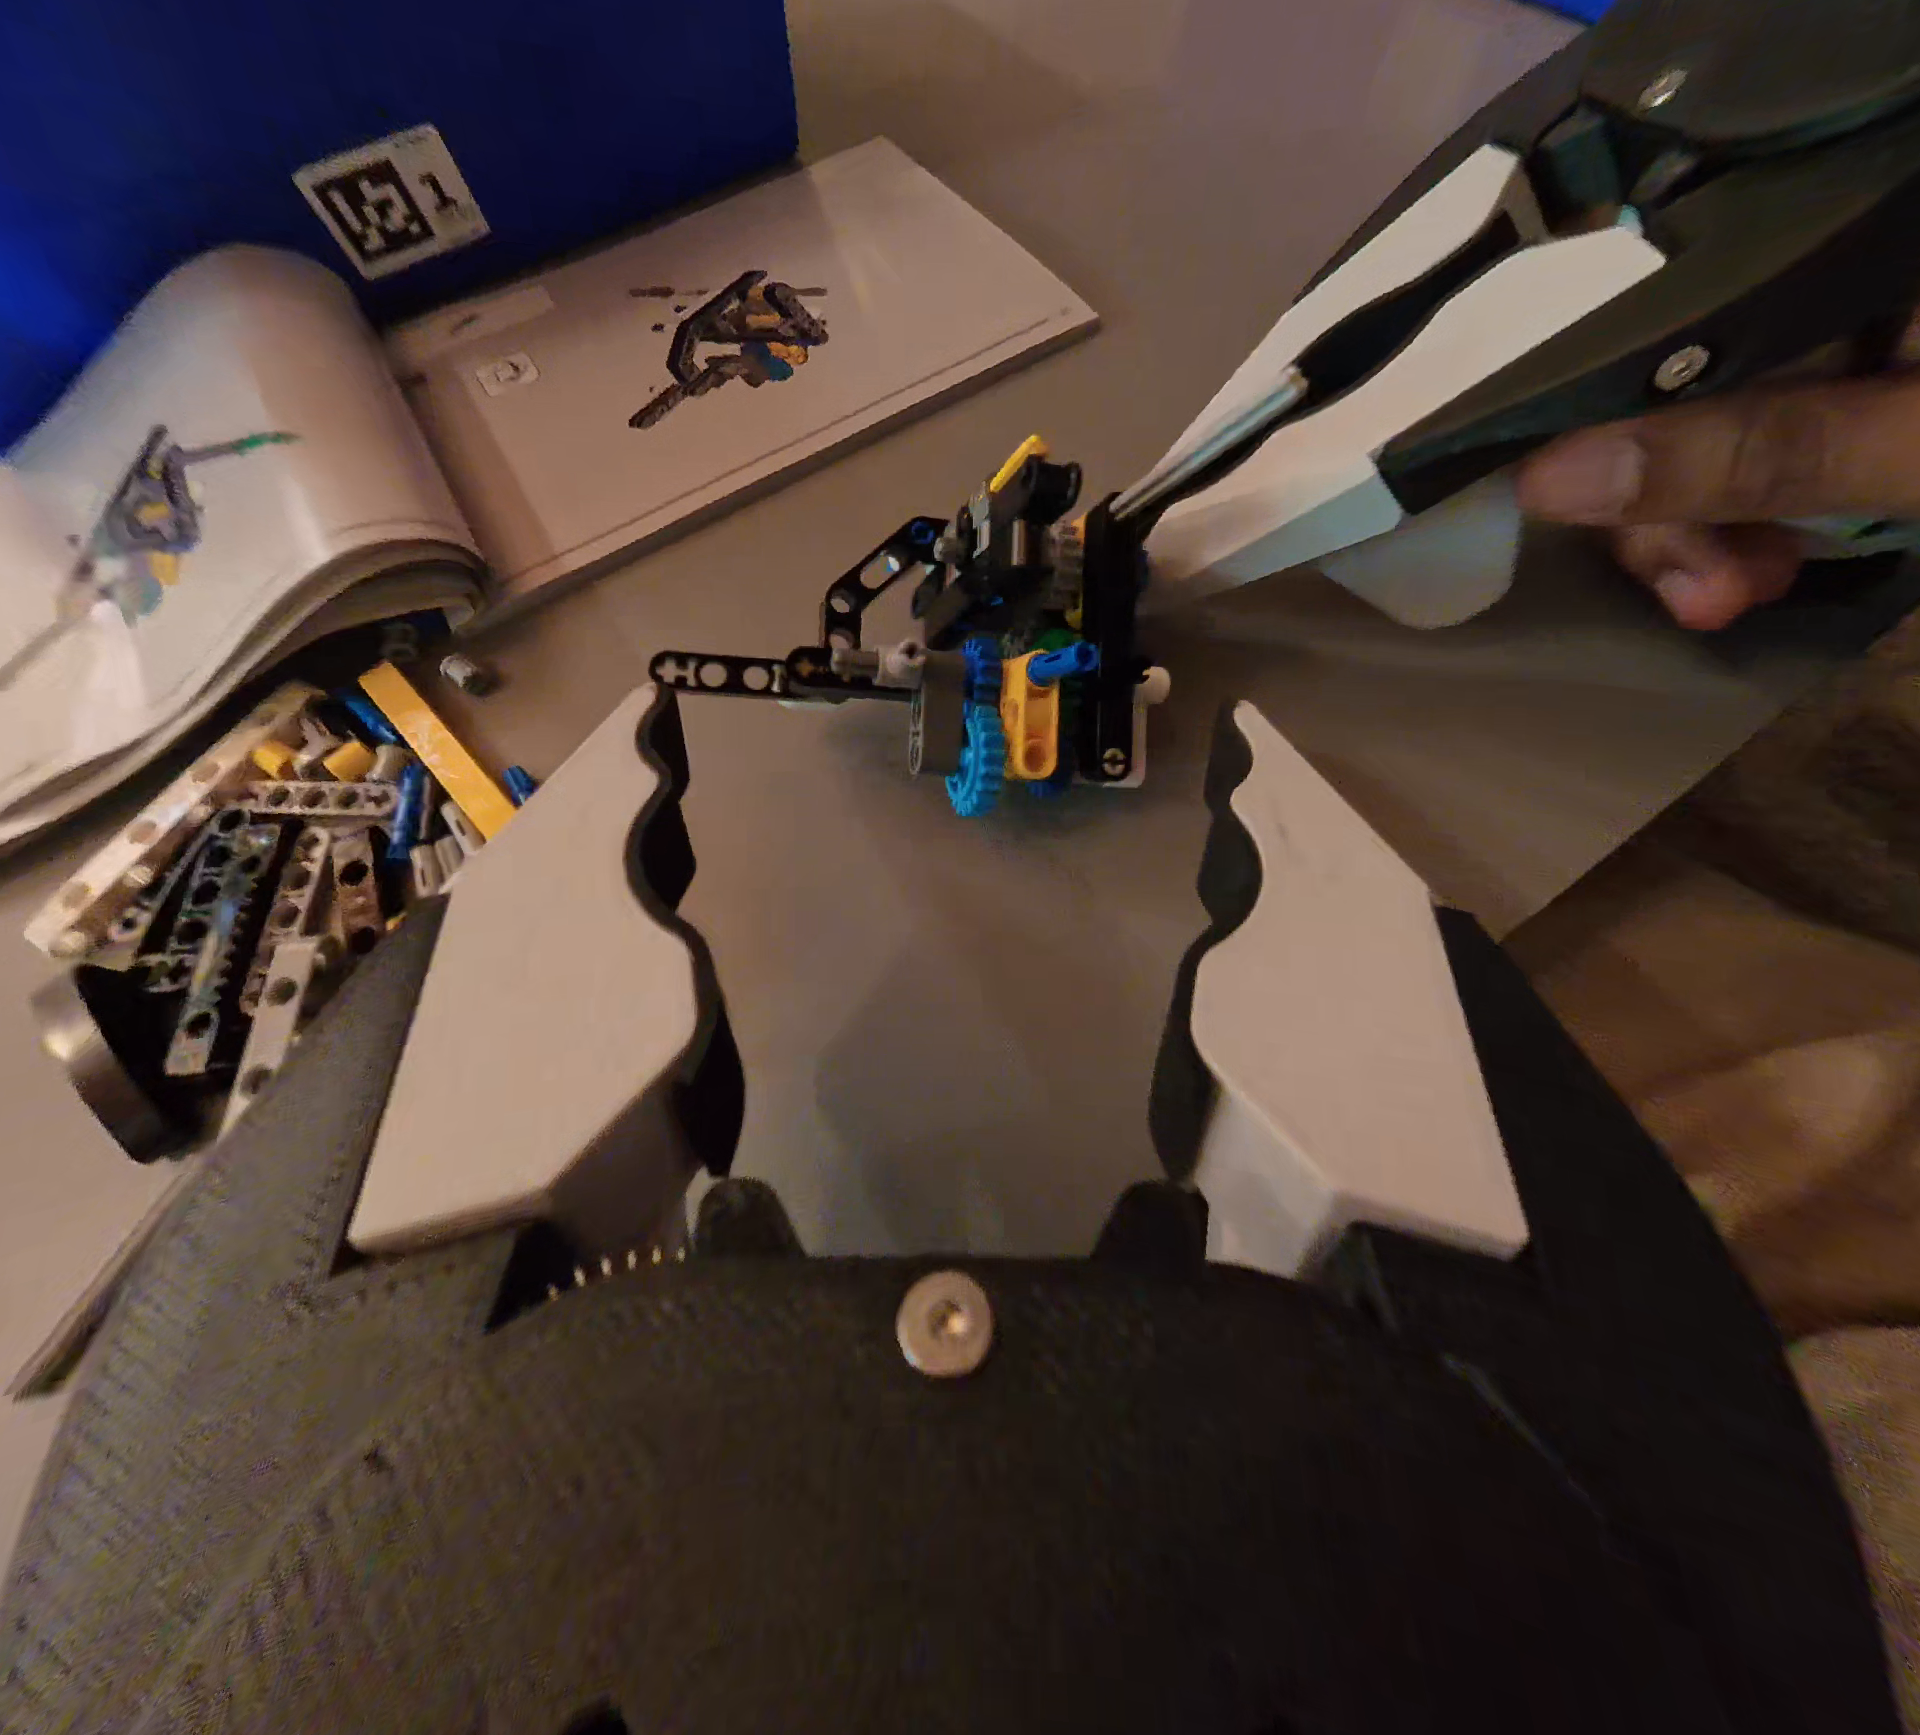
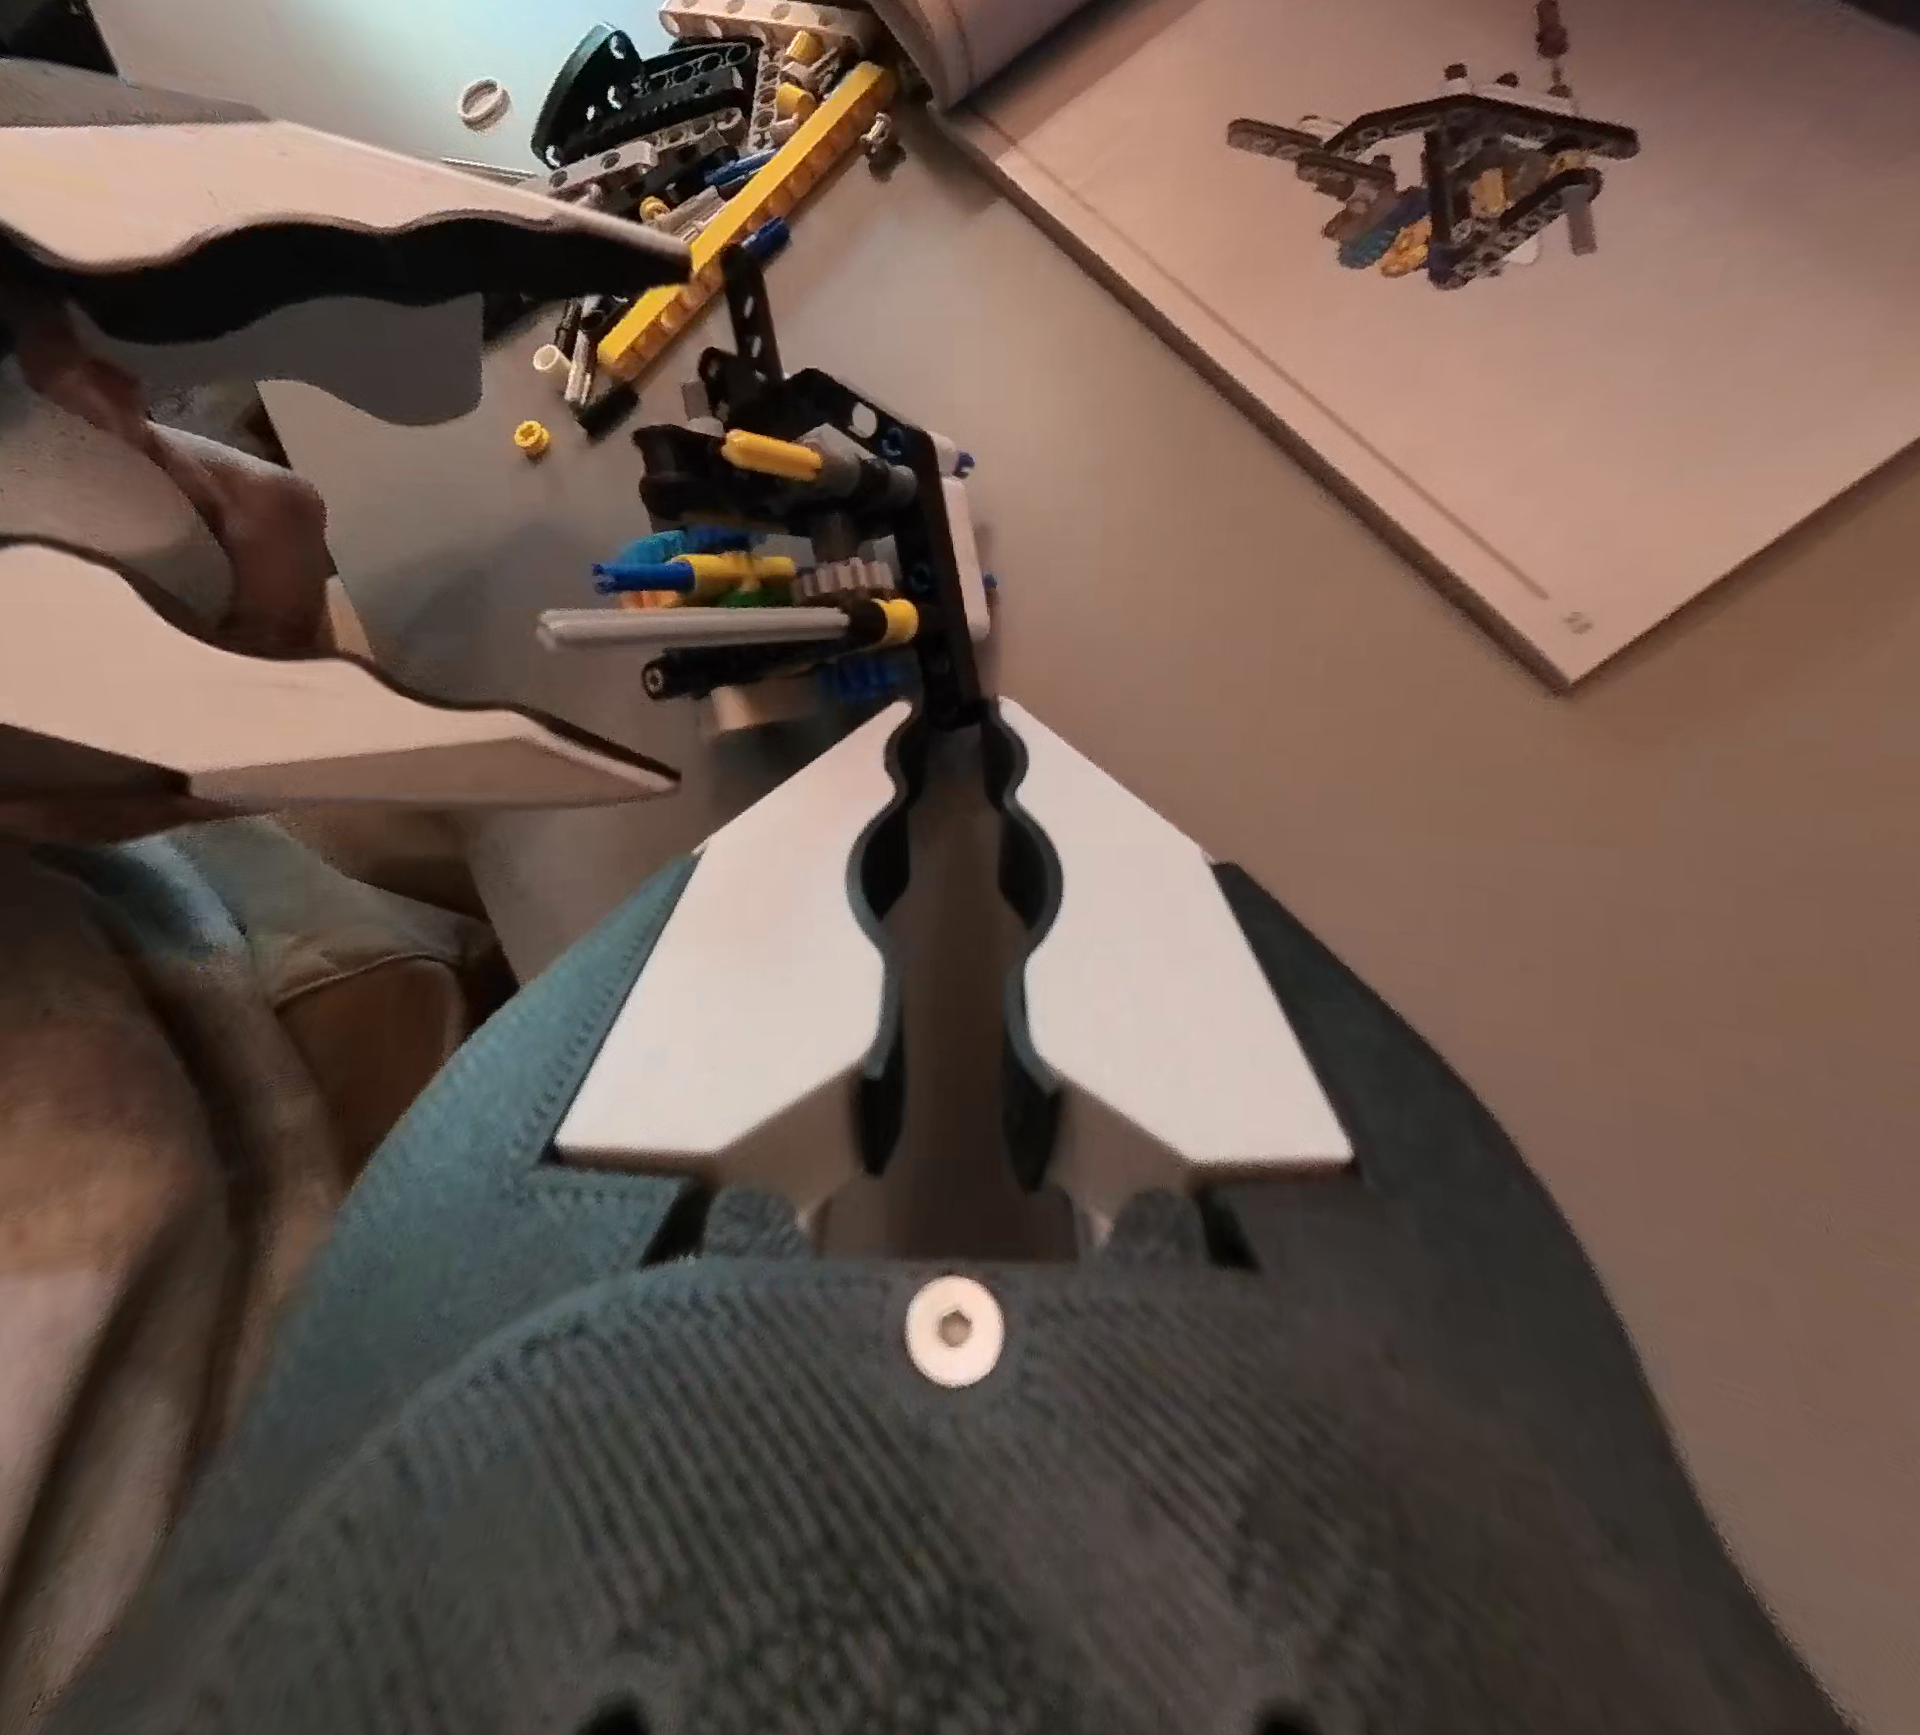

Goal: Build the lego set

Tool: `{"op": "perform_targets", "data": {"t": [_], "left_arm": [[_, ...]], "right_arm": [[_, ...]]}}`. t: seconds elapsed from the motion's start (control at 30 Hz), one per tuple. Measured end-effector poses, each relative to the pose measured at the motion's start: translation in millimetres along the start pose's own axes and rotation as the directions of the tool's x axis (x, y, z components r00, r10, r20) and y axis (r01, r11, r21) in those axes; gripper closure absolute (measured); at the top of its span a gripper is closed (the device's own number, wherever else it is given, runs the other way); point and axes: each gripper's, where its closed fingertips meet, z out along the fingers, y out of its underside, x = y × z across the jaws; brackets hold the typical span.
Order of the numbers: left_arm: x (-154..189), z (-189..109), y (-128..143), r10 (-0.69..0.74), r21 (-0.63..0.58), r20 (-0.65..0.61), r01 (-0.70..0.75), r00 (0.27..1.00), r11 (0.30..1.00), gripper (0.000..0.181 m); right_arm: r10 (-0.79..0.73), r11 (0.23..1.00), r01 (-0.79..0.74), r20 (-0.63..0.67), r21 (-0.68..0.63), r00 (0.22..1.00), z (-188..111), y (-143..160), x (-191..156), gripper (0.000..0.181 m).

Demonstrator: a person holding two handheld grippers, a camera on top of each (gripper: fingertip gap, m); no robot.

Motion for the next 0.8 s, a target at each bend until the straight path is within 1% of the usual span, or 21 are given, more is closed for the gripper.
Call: {"op": "perform_targets", "data": {"t": [0.03, 0.13, 0.23, 0.3, 0.43, 0.63, 0.8], "left_arm": [[0.5, 1.2, -0.3, 0.035, 0.003, 0.018, -0.035, 0.999, 0.999, 0.081], [2.3, 3.9, -2.8, 0.141, 0.019, 0.077, -0.143, 0.987, 0.99, 0.081], [2.9, 6.3, -7.1, 0.247, 0.039, 0.143, -0.255, 0.959, 0.966, 0.078], [3.9, 7.9, -8.1, 0.28, 0.047, 0.164, -0.291, 0.946, 0.956, 0.081], [2.0, 11.8, -6.4, 0.244, 0.036, 0.148, -0.252, 0.958, 0.967, 0.088], [5.2, 19.2, 1.5, 0.107, -0.01, 0.035, -0.107, 0.994, 0.994, 0.1], [4.9, 22.8, 2.6, 0.097, -0.028, 0.027, -0.097, 0.995, 0.995, 0.1]], "right_arm": [[0.004, 1.0, -0.004, -0.005, 0.0, 1.0, -0.6, 0.6, -0.5, 0.171], [0.017, 1.0, -0.017, -0.01, 0.005, 1.0, -2.0, 0.8, -1.5, 0.171], [0.024, 1.0, -0.024, -0.01, 0.011, 1.0, -2.8, 0.3, -2.1, 0.171], [0.027, 0.999, -0.027, -0.006, 0.017, 1.0, -3.3, -0.8, -2.6, 0.171], [0.03, 0.999, -0.03, 0.001, 0.025, 1.0, -3.9, -2.3, -3.4, 0.171], [0.033, 0.999, -0.033, 0.007, 0.032, 0.999, -4.2, -3.8, -3.9, 0.171], [0.031, 0.999, -0.032, 0.013, 0.032, 0.999, -4.0, -3.5, -5.0, 0.171]]}}
